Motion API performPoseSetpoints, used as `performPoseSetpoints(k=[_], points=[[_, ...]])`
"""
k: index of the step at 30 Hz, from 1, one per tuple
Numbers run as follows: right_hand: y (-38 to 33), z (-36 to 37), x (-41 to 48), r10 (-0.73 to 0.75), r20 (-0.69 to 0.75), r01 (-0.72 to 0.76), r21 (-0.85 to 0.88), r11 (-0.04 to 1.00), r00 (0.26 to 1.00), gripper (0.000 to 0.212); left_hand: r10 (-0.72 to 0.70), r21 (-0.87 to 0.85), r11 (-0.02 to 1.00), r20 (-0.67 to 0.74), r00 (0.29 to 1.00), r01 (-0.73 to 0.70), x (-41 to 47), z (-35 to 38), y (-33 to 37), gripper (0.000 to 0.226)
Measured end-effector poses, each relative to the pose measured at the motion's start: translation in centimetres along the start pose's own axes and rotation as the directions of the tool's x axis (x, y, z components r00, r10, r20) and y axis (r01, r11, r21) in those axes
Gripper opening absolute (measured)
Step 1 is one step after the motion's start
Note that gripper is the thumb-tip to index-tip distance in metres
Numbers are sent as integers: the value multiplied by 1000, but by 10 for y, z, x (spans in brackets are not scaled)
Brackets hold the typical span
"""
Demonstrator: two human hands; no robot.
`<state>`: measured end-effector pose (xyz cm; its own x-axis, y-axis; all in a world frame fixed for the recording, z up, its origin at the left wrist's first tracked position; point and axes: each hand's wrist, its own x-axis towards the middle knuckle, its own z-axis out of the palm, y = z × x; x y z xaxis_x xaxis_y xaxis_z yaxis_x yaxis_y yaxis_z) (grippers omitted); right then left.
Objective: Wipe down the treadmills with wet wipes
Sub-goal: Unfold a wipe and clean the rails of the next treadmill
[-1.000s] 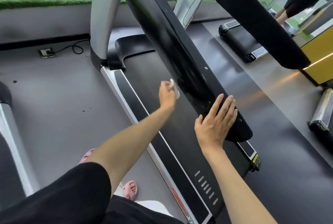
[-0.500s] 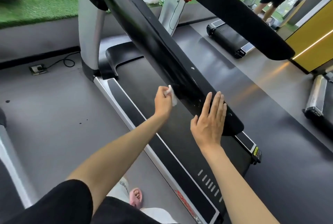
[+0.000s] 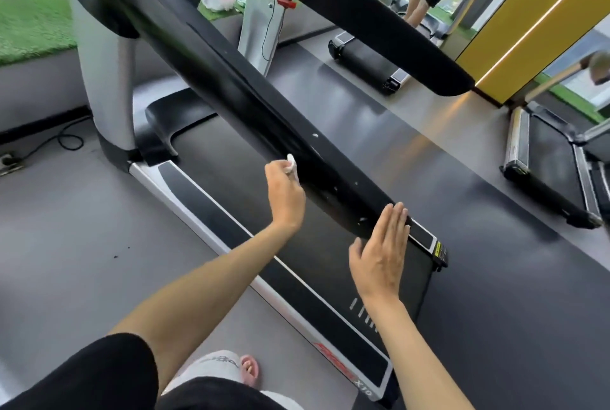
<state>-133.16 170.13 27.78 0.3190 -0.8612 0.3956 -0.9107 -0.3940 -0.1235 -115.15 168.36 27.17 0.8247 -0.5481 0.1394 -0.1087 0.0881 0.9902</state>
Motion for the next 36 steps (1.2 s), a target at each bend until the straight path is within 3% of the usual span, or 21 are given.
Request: performPoseSetpoints(k=[3,5,7,10,11,12,14,16,19,20,22,24,26,27,30,31,33,34,36], points=[[-2,-2,3,66,-49,-58,148,987,997,81,39,111,993,-63,997,-32,6,16,10,15],[-3,-2,5,84,-86,-67,183,981,993,78,255,167,947,122,959,-273,-33,29,8,18],[0,-2,6,74,-119,-53,172,984,990,79,379,154,871,394,838,-466,-74,36,-1,21],[2,-1,5,67,-137,-44,167,985,988,83,484,97,790,509,712,-606,-76,27,-16,31],[2,-1,5,73,-140,-49,172,984,987,84,503,89,787,481,718,-611,-65,19,-17,25],[2,0,4,79,-140,-54,175,983,987,84,489,107,812,412,769,-573,-54,11,-16,22],[0,1,4,97,-145,-71,176,982,985,85,358,152,911,170,918,-383,-23,2,-13,19],[0,2,5,102,-153,-75,178,981,983,86,244,168,956,-5,970,-239,-3,6,-10,20],[-1,3,4,108,-164,-78,181,980,980,87,333,171,924,82,940,-342,-22,25,-4,32],[-1,3,4,104,-167,-74,172,982,980,88,402,161,887,194,895,-433,-39,28,-6,35],[-2,3,4,97,-167,-72,148,986,981,88,518,118,781,427,741,-613,-68,27,-17,44],[-3,3,3,93,-162,-72,134,988,982,88,529,84,734,550,646,-673,-78,21,-29,44],[-2,3,3,83,-164,-62,133,989,983,87,510,80,761,539,670,-644,-70,11,-32,29],[-1,3,3,76,-166,-55,132,990,983,86,501,92,789,476,723,-608,-63,7,-31,24],[1,4,3,58,-176,-39,110,993,983,85,348,143,919,138,927,-367,-28,2,-21,18],[1,5,3,56,-177,-38,102,994,983,85,279,147,948,38,960,-281,-18,6,-16,15],[0,6,2,62,-182,-44,103,994,981,84,267,136,956,-31,963,-260,-15,20,-4,18],[1,7,3,59,-184,-40,107,993,981,83,340,141,930,16,940,-339,-25,28,-1,21],[6,7,4,22,-196,-2,102,995,980,77,495,128,832,267,827,-540,-63,39,-1,19]])
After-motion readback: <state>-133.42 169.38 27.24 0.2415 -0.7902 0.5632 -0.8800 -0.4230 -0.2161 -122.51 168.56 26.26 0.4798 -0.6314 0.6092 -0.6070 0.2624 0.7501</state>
